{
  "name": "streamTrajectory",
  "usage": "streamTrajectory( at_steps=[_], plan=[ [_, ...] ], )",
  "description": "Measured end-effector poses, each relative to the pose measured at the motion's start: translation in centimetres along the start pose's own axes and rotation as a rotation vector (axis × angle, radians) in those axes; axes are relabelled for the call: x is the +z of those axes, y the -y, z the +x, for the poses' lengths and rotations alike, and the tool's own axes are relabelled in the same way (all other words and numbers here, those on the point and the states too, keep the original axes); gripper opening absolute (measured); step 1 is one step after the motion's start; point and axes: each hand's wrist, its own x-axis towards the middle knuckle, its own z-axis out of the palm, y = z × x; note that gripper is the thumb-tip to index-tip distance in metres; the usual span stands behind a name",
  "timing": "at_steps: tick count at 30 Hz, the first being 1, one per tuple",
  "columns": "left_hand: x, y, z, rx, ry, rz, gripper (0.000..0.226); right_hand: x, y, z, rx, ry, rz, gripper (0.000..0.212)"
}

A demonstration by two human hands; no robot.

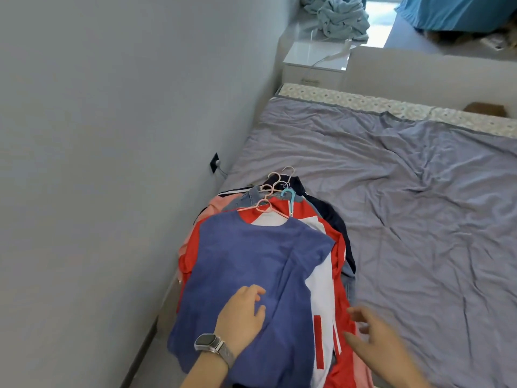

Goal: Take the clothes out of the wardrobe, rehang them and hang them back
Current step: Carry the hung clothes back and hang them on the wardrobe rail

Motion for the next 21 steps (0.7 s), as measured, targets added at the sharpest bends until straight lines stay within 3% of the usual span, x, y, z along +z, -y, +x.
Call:
streamTrajectory(
  at_steps=[4,10,16,21],
  plan=[
    [0.8,2.5,7.8,0.051,0.052,0.062,0.032,3.9,0.2,7.1,0.050,0.061,-0.014,0.040],
    [2.0,4.6,17.7,0.070,0.063,0.120,0.032,9.4,1.5,17.1,-0.072,0.102,0.026,0.035],
    [6.1,6.6,21.3,0.030,0.038,0.072,0.029,12.5,-0.2,24.1,-0.165,0.142,0.007,0.032],
    [8.4,7.6,21.0,-0.062,0.010,-0.054,0.026,11.5,-2.1,28.2,-0.295,0.180,-0.251,0.043]
  ],
)
